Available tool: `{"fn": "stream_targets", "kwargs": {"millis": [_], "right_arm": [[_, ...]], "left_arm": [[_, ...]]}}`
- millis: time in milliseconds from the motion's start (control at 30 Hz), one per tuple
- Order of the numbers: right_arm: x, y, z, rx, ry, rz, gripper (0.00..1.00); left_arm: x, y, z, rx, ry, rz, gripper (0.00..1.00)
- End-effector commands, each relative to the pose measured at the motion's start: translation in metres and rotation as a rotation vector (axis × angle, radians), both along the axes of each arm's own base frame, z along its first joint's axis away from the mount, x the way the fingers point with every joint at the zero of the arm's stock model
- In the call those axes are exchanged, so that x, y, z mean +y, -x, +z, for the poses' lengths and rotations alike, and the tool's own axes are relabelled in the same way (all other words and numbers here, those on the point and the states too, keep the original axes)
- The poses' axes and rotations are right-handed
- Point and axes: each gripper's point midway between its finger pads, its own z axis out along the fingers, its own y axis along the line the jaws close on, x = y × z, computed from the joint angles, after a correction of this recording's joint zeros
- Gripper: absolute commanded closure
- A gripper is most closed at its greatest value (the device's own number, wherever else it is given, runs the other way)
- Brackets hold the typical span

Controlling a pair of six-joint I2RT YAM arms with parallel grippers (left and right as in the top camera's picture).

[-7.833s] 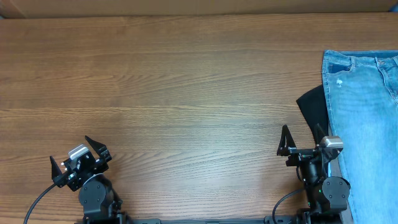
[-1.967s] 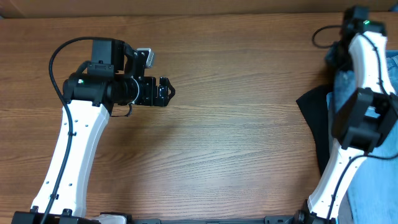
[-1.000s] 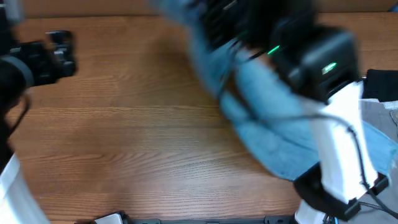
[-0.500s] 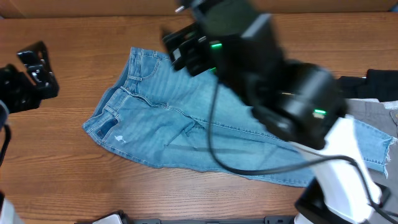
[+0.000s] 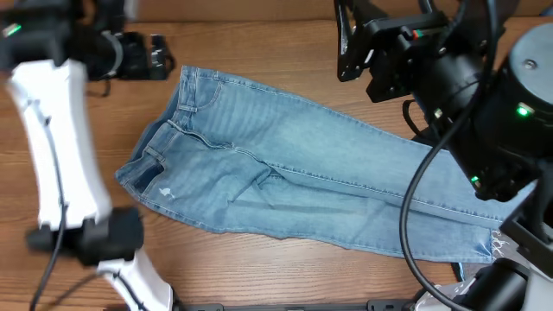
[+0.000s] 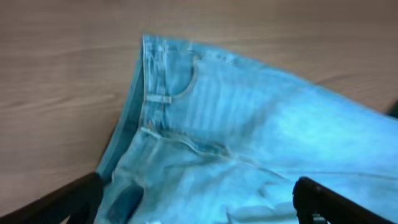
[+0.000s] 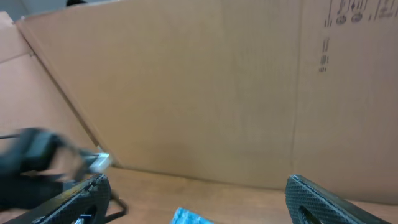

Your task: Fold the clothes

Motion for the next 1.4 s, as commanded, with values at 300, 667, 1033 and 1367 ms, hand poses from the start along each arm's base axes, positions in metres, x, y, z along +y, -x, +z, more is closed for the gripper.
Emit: {"fn": "stream_targets", "kwargs": {"millis": [300, 667, 1033, 1367], "right_arm": [[0.0, -0.003, -0.022, 0.083, 0.024, -0.017, 0.12], [-0.003, -0.001, -0.035, 0.123, 0.061, -0.019, 0.13], [-0.003, -0.001, -0.035, 0.124, 0.063, -0.022, 0.13], [-0.003, -0.001, -0.035, 0.123, 0.063, -0.022, 0.13]], "left_arm": [[0.015, -0.116, -0.204, 0.173, -0.093, -0.027, 0.05], [0.004, -0.152, -0.283, 0.149, -0.021, -0.052, 0.14], [0.002, -0.159, -0.313, 0.153, -0.001, -0.048, 0.72], [0.15, -0.134, -0.3, 0.242, -0.301, 0.458, 0.96]]}}
